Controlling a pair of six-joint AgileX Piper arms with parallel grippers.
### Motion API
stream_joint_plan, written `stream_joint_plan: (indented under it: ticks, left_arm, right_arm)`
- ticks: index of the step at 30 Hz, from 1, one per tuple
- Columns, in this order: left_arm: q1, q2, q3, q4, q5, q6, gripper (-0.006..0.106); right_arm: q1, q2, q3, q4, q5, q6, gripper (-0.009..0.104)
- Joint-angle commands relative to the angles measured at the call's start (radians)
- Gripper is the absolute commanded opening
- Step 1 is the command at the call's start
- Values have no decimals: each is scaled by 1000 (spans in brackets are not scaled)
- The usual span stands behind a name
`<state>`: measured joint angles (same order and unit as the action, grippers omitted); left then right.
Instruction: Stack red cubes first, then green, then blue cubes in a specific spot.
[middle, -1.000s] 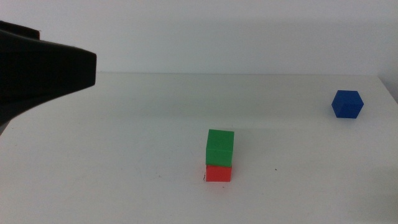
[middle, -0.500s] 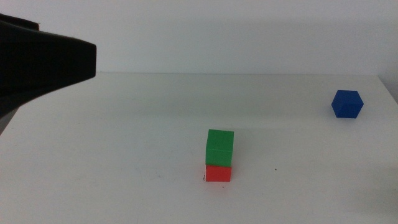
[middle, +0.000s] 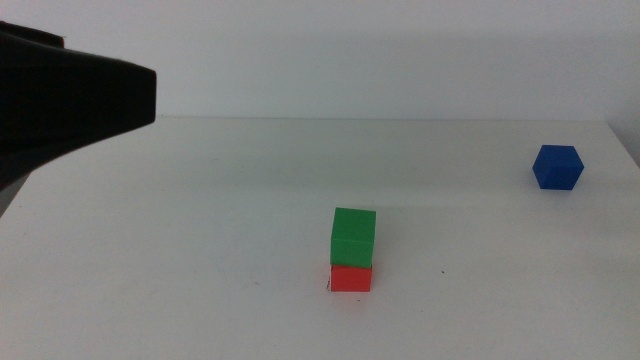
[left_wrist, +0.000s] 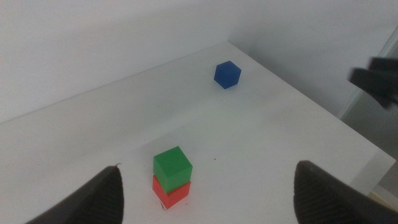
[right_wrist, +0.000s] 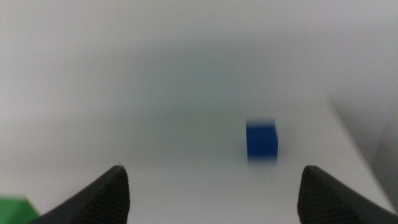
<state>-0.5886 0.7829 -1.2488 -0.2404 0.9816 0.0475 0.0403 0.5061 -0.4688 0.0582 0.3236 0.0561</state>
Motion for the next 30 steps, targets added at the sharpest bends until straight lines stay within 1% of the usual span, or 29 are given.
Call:
stream_joint_plan:
  ticks: [1, 2, 3, 6, 9, 11, 12, 13, 17, 20, 26, 30]
  left_arm:
    - [1, -3, 0, -4, -14, -11, 94]
    - [1, -3, 0, -4, -14, -11, 94]
    - [1, -3, 0, -4, -14, -11, 94]
    - [1, -3, 0, -4, -14, -11, 94]
    - [1, -3, 0, -4, -14, -11, 94]
    - [1, -3, 0, -4, -14, -11, 94]
    - [1, -3, 0, -4, -14, -11, 94]
    - [1, -3, 0, -4, -14, -11, 94]
    - [1, -3, 0, -4, -14, -11, 94]
    - [1, -3, 0, -4, -14, -11, 94]
    - [1, -3, 0, -4, -14, -11, 94]
    - [1, -3, 0, -4, -14, -11, 94]
  right_arm:
    - [-1, 206, -171, 1, 216, 0, 93]
    - [-1, 268, -225, -3, 278, 0, 93]
    - [-1, 342, -285, -3, 309, 0, 93]
    - [-1, 528, -419, 31, 367, 2, 93]
    - [-1, 678, -500, 31, 350, -30, 93]
    - [-1, 774, -548, 5, 315, -30, 93]
    - [-1, 823, -586, 2, 317, -28, 93]
    - [-5, 877, -636, 1, 343, -26, 93]
    - [-40, 1107, -873, -5, 525, -43, 93]
    - [-68, 1261, -1037, -8, 590, -87, 93]
    - [-119, 1503, -1265, -24, 649, -98, 93]
    - [-119, 1609, -1370, -36, 651, -98, 93]
